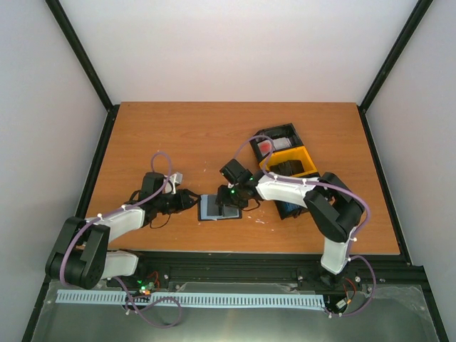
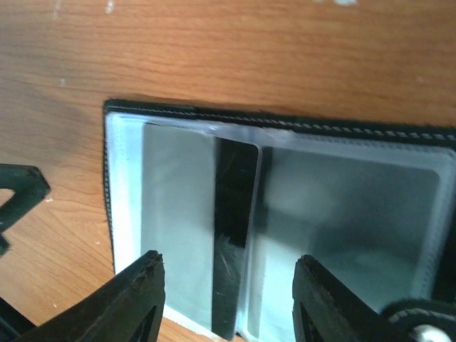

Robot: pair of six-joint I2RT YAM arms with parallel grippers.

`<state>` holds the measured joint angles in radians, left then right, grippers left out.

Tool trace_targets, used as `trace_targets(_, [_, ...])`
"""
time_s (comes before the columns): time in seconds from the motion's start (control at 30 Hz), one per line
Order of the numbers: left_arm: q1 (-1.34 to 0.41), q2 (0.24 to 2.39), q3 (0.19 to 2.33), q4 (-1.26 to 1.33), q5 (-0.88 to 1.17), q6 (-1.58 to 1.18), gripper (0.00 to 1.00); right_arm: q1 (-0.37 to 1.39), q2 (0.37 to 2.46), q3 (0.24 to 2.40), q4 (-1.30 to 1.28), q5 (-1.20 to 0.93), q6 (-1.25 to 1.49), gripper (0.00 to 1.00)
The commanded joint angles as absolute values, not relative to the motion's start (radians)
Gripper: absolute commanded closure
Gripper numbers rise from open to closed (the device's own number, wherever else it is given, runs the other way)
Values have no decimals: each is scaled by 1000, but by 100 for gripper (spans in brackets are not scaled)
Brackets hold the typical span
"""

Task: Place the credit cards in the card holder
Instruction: Insert the credit card into the card holder.

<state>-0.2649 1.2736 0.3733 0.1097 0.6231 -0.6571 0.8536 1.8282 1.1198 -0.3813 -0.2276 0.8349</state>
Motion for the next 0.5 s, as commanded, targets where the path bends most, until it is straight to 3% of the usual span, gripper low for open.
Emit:
trace_targets(0.0, [-264,1277,402,79,591,-634,57,860,1865,1173,-367,-234,802,54])
trace_targets(0.13, [-264,1302,404,59,568,-635,57,862,1899,1190,-351,-275,791,59])
trace_targets(0.47, [-264,1347,406,64,553,-634,57,871,1924,1202,-313,-335,765,56])
